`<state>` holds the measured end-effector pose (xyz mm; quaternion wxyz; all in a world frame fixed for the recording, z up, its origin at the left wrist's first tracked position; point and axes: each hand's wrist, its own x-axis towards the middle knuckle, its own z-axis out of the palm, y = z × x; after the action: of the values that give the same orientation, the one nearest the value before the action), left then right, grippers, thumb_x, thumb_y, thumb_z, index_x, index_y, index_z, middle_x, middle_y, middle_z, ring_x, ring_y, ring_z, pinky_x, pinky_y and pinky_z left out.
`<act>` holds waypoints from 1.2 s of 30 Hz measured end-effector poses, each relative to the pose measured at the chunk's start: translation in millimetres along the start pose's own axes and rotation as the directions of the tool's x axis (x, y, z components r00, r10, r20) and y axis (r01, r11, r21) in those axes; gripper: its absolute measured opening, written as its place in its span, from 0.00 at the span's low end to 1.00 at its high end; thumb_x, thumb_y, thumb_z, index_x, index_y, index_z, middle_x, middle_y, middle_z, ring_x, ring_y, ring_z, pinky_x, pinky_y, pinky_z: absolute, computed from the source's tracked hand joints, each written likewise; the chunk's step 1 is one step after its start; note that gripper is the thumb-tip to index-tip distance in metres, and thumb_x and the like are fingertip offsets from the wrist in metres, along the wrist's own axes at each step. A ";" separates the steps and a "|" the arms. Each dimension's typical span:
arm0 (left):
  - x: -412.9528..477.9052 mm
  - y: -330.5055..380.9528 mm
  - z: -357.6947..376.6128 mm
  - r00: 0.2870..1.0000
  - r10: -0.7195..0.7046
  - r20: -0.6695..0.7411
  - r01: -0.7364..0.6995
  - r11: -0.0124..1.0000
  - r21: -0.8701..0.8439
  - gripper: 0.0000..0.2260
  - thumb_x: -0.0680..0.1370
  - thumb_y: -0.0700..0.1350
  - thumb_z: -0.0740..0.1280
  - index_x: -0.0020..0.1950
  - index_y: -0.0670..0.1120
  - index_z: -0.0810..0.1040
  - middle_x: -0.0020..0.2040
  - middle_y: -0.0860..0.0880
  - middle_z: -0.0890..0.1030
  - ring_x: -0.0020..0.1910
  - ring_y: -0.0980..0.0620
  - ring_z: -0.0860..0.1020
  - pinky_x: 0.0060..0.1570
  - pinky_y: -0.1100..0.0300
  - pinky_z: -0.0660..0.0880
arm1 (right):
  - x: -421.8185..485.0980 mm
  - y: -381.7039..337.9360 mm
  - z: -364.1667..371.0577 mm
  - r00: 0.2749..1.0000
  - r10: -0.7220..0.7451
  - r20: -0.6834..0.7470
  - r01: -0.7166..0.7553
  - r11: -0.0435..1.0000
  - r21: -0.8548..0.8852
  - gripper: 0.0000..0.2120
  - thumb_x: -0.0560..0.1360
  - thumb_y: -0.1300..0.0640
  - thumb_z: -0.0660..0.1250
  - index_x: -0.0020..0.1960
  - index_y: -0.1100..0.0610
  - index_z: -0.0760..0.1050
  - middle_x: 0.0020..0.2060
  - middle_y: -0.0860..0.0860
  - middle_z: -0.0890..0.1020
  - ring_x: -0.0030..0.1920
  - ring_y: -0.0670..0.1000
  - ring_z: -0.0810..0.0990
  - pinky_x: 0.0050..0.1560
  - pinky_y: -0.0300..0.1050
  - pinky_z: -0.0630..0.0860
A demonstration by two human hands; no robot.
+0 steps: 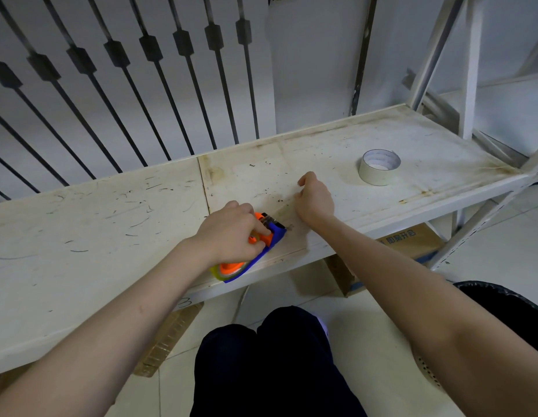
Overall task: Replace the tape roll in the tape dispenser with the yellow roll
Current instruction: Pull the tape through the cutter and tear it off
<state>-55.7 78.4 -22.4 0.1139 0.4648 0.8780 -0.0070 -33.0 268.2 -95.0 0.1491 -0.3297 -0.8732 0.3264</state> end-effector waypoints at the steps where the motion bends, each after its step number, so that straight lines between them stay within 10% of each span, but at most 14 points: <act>1: -0.5 -0.4 0.0 1.000 -0.004 0.000 0.004 1.000 -0.008 0.17 0.74 0.53 0.63 0.61 0.63 0.76 0.57 0.50 0.74 0.57 0.48 0.68 0.53 0.51 0.74 | 1.6 -1.7 -3.1 1.000 -0.020 -0.007 0.020 1.000 -0.015 0.15 0.75 0.66 0.56 0.60 0.59 0.65 0.52 0.56 0.78 0.44 0.54 0.74 0.39 0.48 0.71; 7: -3.7 -2.3 -0.7 1.000 0.003 0.016 -0.002 1.000 -0.019 0.17 0.74 0.52 0.62 0.62 0.64 0.74 0.58 0.50 0.74 0.58 0.47 0.68 0.55 0.50 0.73 | 2.5 -2.3 -8.9 0.997 -0.074 0.033 0.078 0.986 -0.150 0.13 0.75 0.67 0.57 0.58 0.59 0.66 0.49 0.57 0.78 0.40 0.54 0.73 0.35 0.46 0.68; 16: -1.5 -5.3 -4.9 1.000 0.003 -0.013 -0.005 0.987 -0.158 0.18 0.73 0.50 0.65 0.63 0.56 0.73 0.60 0.52 0.76 0.59 0.48 0.70 0.54 0.54 0.72 | -7.3 19.6 -7.6 0.998 0.040 0.040 -0.044 0.995 0.095 0.13 0.75 0.61 0.60 0.60 0.58 0.68 0.42 0.53 0.75 0.43 0.54 0.75 0.48 0.54 0.77; 31: 4.5 0.2 -5.1 0.994 0.109 -0.028 -0.103 0.980 0.169 0.17 0.72 0.57 0.63 0.58 0.55 0.80 0.60 0.49 0.68 0.64 0.48 0.62 0.58 0.55 0.64 | -9.3 16.3 -0.2 0.999 0.035 0.001 -0.035 0.998 0.048 0.13 0.76 0.60 0.60 0.60 0.57 0.67 0.50 0.55 0.78 0.46 0.55 0.77 0.47 0.55 0.78; 36: 11.8 11.6 -22.5 0.988 -0.136 -0.069 0.133 0.990 -0.045 0.22 0.72 0.60 0.63 0.60 0.51 0.76 0.55 0.46 0.73 0.61 0.44 0.70 0.52 0.52 0.70 | -11.2 21.3 -1.8 0.999 0.030 -0.040 -0.023 0.987 0.161 0.14 0.76 0.62 0.59 0.60 0.57 0.68 0.45 0.51 0.75 0.43 0.51 0.73 0.40 0.47 0.70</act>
<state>-56.9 97.2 -1.8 0.0906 0.4021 0.9109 0.0197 -13.7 273.6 -108.4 0.1889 -0.3351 -0.8364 0.3905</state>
